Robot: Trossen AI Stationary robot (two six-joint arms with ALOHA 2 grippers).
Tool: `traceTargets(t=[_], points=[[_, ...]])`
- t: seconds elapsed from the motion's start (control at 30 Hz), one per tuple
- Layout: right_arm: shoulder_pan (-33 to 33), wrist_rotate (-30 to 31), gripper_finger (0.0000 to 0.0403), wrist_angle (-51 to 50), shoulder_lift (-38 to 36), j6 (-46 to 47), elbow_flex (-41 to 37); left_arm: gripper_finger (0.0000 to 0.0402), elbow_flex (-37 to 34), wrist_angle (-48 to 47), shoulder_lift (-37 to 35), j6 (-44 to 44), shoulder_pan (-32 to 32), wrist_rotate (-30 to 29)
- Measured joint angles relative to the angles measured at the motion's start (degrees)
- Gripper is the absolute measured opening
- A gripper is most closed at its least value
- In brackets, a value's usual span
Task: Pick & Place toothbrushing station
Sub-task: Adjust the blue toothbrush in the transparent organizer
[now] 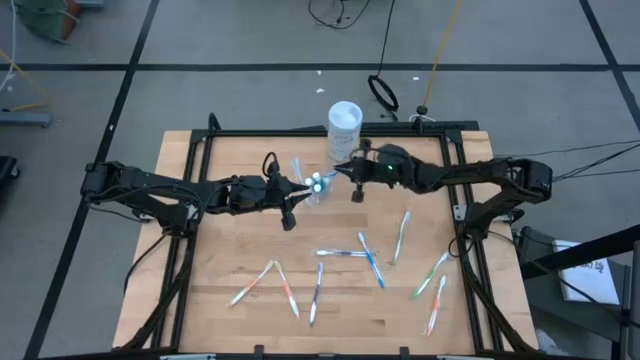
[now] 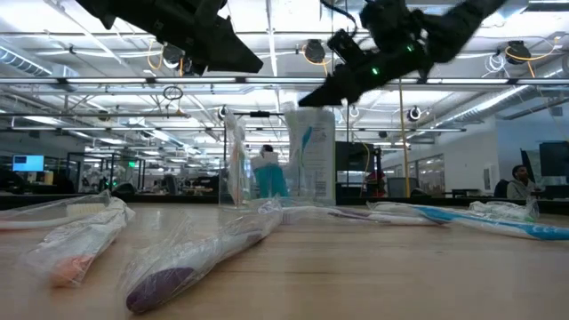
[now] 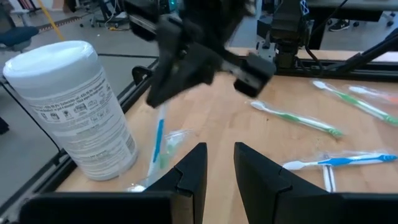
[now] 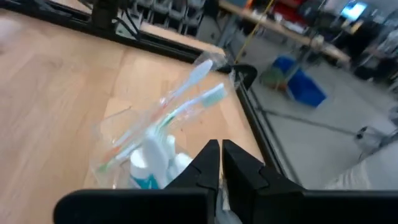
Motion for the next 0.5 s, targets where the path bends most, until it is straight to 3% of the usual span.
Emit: traceTargets(t=[0.1,0.2,0.5], points=[[-0.6,1.0,0.0006,-10.7,0.1,2.6,7.2,0.0088,0.0,0.0,0.0,1.8,0.0,0.0],[-1.7,1.0,0.0004,-15.4,1.4,5.3,11.2,0.0088,0.0,0.0,0.0,2.6,0.0,0.0],[-4.2,1.0,0.0005,-14.9,7.6,6.3,11.4,0.0088,0.0,0.2,0.0,3.1,0.0,-0.1]])
